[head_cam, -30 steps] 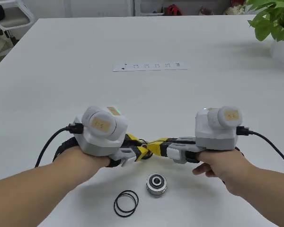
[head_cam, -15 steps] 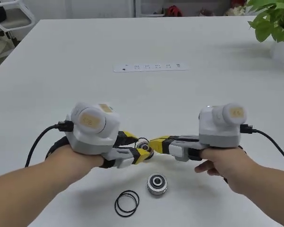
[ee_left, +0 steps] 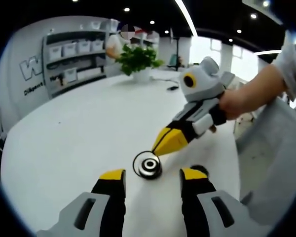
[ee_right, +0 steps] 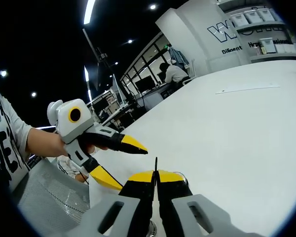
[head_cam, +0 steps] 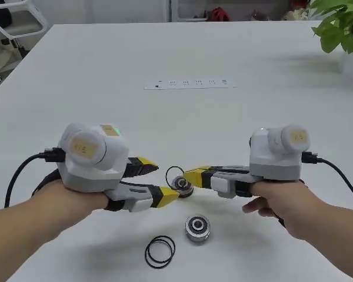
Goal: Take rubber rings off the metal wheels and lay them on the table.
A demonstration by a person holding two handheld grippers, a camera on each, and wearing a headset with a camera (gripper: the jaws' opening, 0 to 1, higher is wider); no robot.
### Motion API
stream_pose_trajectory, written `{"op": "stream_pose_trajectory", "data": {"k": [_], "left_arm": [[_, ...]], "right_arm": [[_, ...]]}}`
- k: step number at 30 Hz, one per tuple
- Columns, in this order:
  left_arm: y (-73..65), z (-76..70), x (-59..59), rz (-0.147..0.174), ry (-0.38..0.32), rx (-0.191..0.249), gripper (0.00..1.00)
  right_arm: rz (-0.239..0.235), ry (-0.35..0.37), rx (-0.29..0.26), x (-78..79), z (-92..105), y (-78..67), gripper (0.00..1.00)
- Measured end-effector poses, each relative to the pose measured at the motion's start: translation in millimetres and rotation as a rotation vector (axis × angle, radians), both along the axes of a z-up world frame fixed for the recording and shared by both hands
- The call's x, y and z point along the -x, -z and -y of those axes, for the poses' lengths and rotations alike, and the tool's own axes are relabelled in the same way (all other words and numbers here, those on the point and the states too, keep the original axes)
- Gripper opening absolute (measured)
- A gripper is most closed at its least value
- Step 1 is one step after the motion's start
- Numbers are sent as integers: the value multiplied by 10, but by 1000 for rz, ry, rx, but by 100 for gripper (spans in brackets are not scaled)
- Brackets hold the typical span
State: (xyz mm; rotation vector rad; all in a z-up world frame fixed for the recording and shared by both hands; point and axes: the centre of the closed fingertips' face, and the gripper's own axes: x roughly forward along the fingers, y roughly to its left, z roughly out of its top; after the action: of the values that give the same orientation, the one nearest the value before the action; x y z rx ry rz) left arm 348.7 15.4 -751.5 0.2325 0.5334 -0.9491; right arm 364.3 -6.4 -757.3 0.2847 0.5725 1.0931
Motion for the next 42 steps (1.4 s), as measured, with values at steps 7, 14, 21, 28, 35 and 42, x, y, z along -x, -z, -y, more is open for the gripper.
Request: {"op": "stream_pose_trajectory", "data": {"k": [7, 14, 21, 28, 35, 42], "left_arm": [[-103, -72, 86, 4, -3, 18, 51], [-141, -214, 184, 6, -5, 21, 54], [-137, -378, 213, 2, -31, 19, 56], [-110, -426, 254, -7, -44, 12, 56], [-80, -402, 280, -13, -36, 6, 56], [-78, -396, 287, -17, -36, 4, 56]], "right_arm": [[-1, -31, -13, 92, -91, -62, 0], [-10, -64, -14, 169, -150, -52, 0], [-24, -112, 4, 298, -249, 13, 0], [-41, -171, 44, 459, -317, 153, 0], [-46, -180, 83, 483, -306, 247, 0], [-43, -154, 147, 425, -196, 367, 0]]}}
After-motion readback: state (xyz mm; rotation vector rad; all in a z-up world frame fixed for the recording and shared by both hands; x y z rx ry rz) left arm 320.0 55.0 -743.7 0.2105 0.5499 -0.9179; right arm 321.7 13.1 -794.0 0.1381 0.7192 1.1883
